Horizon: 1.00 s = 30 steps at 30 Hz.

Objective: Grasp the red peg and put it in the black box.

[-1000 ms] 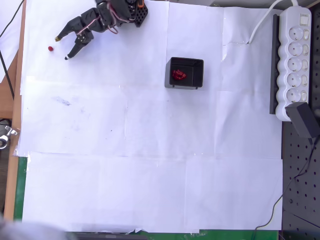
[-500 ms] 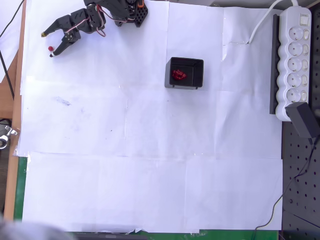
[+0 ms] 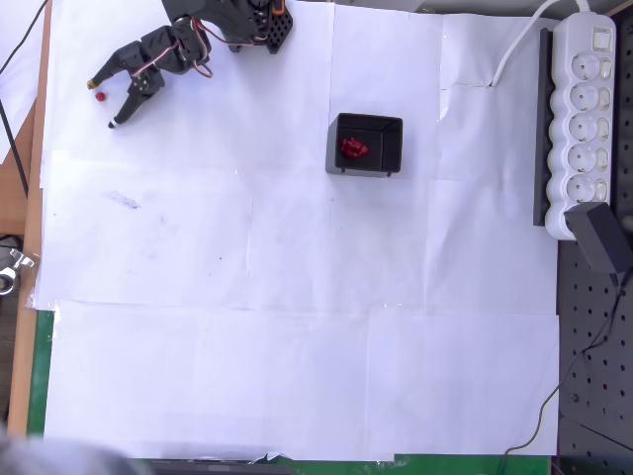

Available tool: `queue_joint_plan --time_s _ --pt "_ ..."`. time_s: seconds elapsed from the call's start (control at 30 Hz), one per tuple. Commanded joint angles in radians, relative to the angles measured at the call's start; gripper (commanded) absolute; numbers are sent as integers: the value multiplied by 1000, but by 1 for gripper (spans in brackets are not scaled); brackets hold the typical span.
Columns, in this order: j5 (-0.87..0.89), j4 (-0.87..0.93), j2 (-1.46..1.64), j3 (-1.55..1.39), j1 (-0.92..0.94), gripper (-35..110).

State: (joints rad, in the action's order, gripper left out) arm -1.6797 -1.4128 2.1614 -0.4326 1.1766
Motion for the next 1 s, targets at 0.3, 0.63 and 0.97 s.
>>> queue_joint_plan --time_s 0.3,0.63,0.97 --pt "44 -3 26 -23 25 34" --pt "54 -3 25 -15 20 34" --pt "17 0 31 -17 12 33"
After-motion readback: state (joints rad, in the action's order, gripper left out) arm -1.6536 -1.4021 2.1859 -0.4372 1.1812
